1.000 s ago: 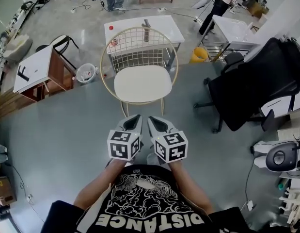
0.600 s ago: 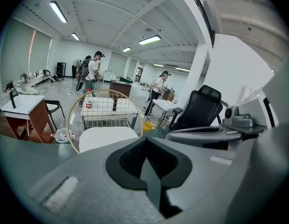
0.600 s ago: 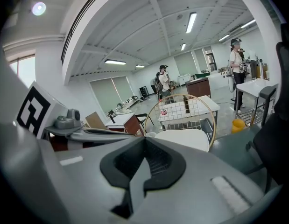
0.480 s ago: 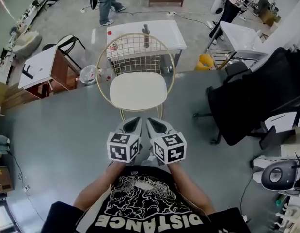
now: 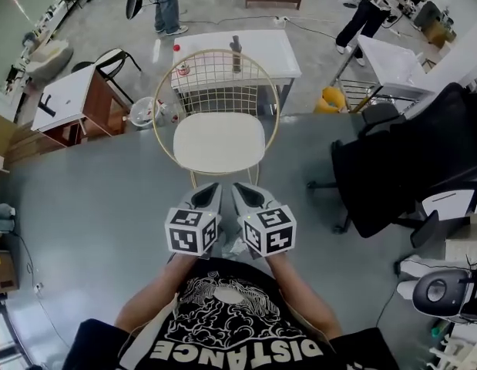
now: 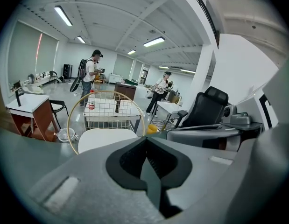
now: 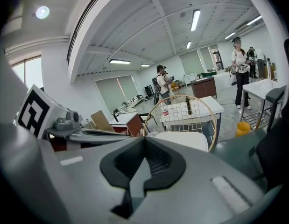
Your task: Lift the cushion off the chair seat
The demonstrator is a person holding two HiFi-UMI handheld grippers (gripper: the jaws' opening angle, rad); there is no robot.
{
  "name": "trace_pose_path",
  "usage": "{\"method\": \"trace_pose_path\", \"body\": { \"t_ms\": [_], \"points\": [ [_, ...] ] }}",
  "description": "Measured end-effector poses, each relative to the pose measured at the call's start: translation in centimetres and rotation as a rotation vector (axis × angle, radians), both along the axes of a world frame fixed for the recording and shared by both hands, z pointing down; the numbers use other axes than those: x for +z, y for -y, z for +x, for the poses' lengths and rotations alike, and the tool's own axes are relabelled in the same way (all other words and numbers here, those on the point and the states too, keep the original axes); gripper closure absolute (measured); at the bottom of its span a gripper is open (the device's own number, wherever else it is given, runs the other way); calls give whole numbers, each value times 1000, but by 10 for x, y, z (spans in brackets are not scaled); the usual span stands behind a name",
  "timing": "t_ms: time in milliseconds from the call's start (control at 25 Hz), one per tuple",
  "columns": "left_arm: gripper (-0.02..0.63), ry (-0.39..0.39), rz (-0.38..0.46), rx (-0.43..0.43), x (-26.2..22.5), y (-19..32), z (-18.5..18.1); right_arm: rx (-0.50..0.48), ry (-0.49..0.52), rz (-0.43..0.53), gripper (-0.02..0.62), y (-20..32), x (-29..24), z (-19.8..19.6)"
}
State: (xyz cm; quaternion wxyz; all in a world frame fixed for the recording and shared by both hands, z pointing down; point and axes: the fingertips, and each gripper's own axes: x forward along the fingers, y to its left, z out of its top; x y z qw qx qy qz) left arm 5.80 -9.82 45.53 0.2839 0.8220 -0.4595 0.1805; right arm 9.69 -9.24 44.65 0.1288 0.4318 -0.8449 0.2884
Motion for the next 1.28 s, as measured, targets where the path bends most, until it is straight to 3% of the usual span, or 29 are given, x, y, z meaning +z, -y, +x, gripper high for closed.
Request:
{"method": "trace_pose_path", "body": {
  "t_ms": [240,560,920,1280],
  "points": [
    [611,-50,-21,-46,22,22,-5,-18,-39,1,595,19,10,1],
    [611,-195,-138,-151,82,63,-22,-77,-119,-27,595,58,42,-18],
    [607,-448,-219,-182,145,84,-23,-188,-224,-44,595,86,85,-51],
    [606,-706,-283,-233,197,83,-7,-201,-234,-97,595,96,115,-35]
  ]
}}
